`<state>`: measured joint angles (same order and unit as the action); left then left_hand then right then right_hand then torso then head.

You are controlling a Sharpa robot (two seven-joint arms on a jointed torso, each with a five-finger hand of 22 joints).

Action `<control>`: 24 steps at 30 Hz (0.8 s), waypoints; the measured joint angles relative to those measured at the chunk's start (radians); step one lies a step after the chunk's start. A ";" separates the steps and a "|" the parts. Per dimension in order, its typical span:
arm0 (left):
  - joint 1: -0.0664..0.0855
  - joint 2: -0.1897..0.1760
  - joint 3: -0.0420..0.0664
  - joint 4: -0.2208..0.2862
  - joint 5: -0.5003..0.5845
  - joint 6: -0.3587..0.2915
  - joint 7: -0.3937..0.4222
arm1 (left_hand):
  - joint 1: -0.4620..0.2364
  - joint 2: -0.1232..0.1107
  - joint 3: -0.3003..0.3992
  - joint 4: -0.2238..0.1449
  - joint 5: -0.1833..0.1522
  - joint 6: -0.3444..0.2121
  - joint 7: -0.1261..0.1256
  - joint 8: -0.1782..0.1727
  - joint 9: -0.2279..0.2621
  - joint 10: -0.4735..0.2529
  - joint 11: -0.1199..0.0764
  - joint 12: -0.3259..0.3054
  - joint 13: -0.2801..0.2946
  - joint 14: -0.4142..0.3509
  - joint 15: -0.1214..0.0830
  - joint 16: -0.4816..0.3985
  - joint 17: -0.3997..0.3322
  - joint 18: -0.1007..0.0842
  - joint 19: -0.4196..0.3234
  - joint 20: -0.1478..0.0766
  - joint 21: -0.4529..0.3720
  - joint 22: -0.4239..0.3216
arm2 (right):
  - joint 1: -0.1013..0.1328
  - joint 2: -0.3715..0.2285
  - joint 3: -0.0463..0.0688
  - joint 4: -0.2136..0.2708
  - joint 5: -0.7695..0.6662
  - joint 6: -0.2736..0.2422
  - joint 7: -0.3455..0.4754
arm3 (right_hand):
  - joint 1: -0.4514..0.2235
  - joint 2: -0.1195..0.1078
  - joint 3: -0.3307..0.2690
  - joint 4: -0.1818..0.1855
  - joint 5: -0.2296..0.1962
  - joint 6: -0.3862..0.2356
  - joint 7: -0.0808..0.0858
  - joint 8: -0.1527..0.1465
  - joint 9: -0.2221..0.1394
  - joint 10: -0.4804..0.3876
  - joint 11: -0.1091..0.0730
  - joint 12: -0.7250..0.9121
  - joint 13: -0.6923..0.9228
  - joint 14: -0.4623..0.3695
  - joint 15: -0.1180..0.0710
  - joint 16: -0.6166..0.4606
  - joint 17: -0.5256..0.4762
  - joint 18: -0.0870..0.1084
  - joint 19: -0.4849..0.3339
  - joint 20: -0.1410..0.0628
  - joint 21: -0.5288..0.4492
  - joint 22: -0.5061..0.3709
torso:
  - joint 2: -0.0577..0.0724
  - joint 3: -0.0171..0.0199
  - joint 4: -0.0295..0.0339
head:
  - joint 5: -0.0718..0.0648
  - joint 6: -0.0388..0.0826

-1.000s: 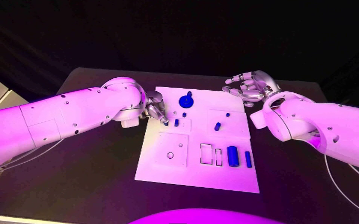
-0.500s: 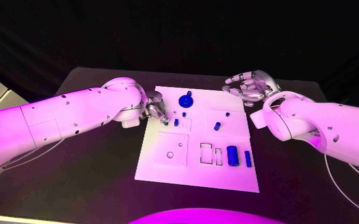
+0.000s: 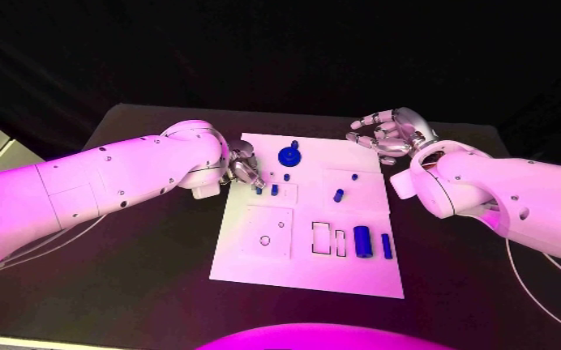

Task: Assemble the parts on the task board

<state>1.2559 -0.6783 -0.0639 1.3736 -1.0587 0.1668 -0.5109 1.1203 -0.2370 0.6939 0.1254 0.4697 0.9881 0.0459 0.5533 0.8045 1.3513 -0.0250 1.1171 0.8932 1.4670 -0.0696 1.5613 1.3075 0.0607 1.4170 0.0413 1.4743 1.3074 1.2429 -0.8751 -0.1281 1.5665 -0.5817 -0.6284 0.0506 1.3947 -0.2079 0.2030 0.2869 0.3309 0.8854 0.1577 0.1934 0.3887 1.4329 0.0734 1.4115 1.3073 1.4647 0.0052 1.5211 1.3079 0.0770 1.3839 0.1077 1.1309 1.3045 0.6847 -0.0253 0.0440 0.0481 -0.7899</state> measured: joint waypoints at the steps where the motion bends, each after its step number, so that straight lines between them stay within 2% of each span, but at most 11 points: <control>1: 0.000 0.001 0.000 -0.001 0.001 0.000 -0.001 | 0.000 0.000 -0.004 -0.004 0.000 0.000 0.000 -0.002 0.000 0.000 0.000 -0.002 0.000 0.000 0.000 0.000 0.000 0.000 0.000 0.000 0.000 0.000 | 0.000 0.000 0.000 0.000 0.000 0.000 0.000 | 0.000 0.000 0.000 0.000 0.000 0.000 0.000 0.000 0.000 0.000 0.000 0.000 0.000 0.000 0.000 0.000 0.000 0.000 0.000 0.000 0.000 0.000 | 0.000 0.0000 0.0000 | 0.000 0.000; 10: -0.001 -0.001 -0.001 -0.004 0.010 0.000 -0.003 | -0.016 -0.003 -0.022 -0.022 -0.002 0.006 -0.006 -0.011 -0.007 -0.001 0.000 -0.002 0.001 0.000 -0.007 0.000 0.000 0.000 -0.004 -0.004 -0.003 0.000 | 0.000 -0.001 0.000 0.000 0.000 0.000 0.000 | 0.000 0.000 0.000 0.000 0.000 0.000 0.000 0.000 0.000 0.000 0.000 0.000 0.000 0.000 0.000 0.000 0.000 0.000 0.000 0.000 -0.006 -0.002 | -0.002 0.0000 0.0006 | -0.002 0.001; 13: -0.002 -0.005 -0.001 -0.003 0.011 -0.002 -0.004 | -0.036 -0.009 -0.075 0.012 -0.002 0.016 -0.017 -0.019 -0.015 -0.007 -0.007 -0.002 0.003 0.000 -0.008 0.000 0.000 0.000 -0.004 -0.004 -0.005 0.000 | 0.000 -0.001 0.000 0.000 0.000 0.000 0.000 | -0.004 0.004 0.000 0.000 0.000 0.000 0.000 0.000 0.000 0.000 0.000 0.000 0.000 0.000 0.000 0.000 0.000 0.000 0.000 0.000 -0.006 -0.002 | -0.002 -0.0001 0.0006 | -0.002 0.002; 14: -0.003 -0.006 -0.001 -0.003 0.012 -0.003 -0.004 | -0.051 -0.015 -0.114 0.037 -0.007 0.020 -0.019 -0.023 -0.017 -0.011 -0.011 -0.002 0.003 0.000 -0.008 0.000 0.000 0.000 -0.004 -0.004 -0.005 0.000 | 0.000 -0.001 0.000 0.000 0.000 0.000 0.000 | -0.004 0.004 0.000 0.000 0.000 0.000 0.000 0.000 0.000 0.000 0.000 0.000 0.000 0.000 0.000 0.000 0.000 0.000 0.000 0.000 -0.006 -0.002 | -0.002 -0.0003 0.0006 | -0.002 0.002; 17: -0.004 -0.009 0.000 0.001 0.013 -0.010 -0.004 | -0.055 -0.019 -0.173 0.075 -0.014 0.023 -0.012 -0.031 -0.020 -0.011 -0.011 -0.008 0.004 0.000 -0.008 0.000 0.000 0.000 -0.004 -0.004 -0.011 0.000 | 0.000 -0.001 0.000 0.000 0.000 0.000 0.000 | -0.004 0.004 0.000 0.000 0.000 0.000 0.000 0.000 0.000 0.000 0.000 0.000 0.000 0.000 0.000 0.000 0.000 0.000 0.000 0.000 -0.006 -0.002 | -0.002 -0.0006 0.0010 | -0.002 0.004; 20: -0.005 -0.013 0.003 0.006 0.014 -0.021 -0.004 | -0.055 -0.019 -0.227 0.127 -0.050 0.023 -0.012 -0.037 -0.023 -0.015 -0.007 -0.008 0.003 0.000 -0.008 -0.005 0.000 0.000 -0.004 -0.004 -0.011 0.000 | 0.000 -0.001 0.000 0.000 0.000 0.000 0.000 | -0.004 0.004 0.000 0.000 0.000 0.000 0.000 0.000 0.000 0.000 0.000 0.000 0.000 0.000 0.000 -0.006 0.000 0.000 0.000 0.000 -0.006 -0.004 | -0.002 -0.0006 0.0009 | -0.003 0.005; 22: -0.005 -0.017 0.005 0.010 0.015 -0.033 -0.003 | -0.055 -0.019 -0.267 0.157 -0.104 0.020 -0.008 -0.039 -0.024 -0.019 -0.004 -0.014 -0.002 0.000 -0.008 -0.005 0.000 0.000 -0.004 -0.004 -0.011 0.000 | 0.000 0.000 0.000 -0.001 0.000 0.000 0.000 | -0.004 0.004 0.000 0.000 0.000 0.000 0.000 0.000 0.000 0.000 0.000 0.000 0.000 0.000 0.000 -0.006 0.000 0.000 0.000 0.000 -0.006 -0.004 | -0.002 -0.0007 0.0009 | -0.004 0.005; 24: -0.005 -0.020 0.007 0.012 0.016 -0.044 -0.002 | -0.055 -0.019 -0.298 0.165 -0.137 0.018 -0.006 -0.042 -0.024 -0.022 0.000 -0.017 -0.009 0.000 -0.008 -0.008 0.000 0.000 -0.008 0.000 -0.015 0.000 | 0.000 0.000 0.000 -0.001 0.000 0.000 0.000 | -0.004 0.004 0.000 0.000 0.000 0.000 0.000 0.000 0.000 0.000 0.000 0.000 0.000 0.000 0.000 -0.006 0.000 0.000 0.000 0.000 -0.006 -0.004 | -0.002 -0.0007 0.0009 | -0.004 0.006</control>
<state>1.2511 -0.6980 -0.0574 1.3860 -1.0430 0.1228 -0.5127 1.0654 -0.2556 0.3958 0.2904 0.3330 1.0056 0.0399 0.5108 0.7801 1.3290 -0.0250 1.0999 0.8842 1.4671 -0.0773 1.5537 1.3074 0.0608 1.4094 0.0413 1.4589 1.3073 1.2427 -0.8751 -0.1280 1.5652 -0.5817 -0.6286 0.0509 1.3909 -0.2040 0.2030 0.2869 0.3309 0.8855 0.1577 0.1933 0.3884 1.4329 0.0734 1.4115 1.3073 1.4646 0.0052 1.5151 1.3076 0.0771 1.3839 0.1077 1.1249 1.3003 0.6826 -0.0260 0.0449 0.0443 -0.7839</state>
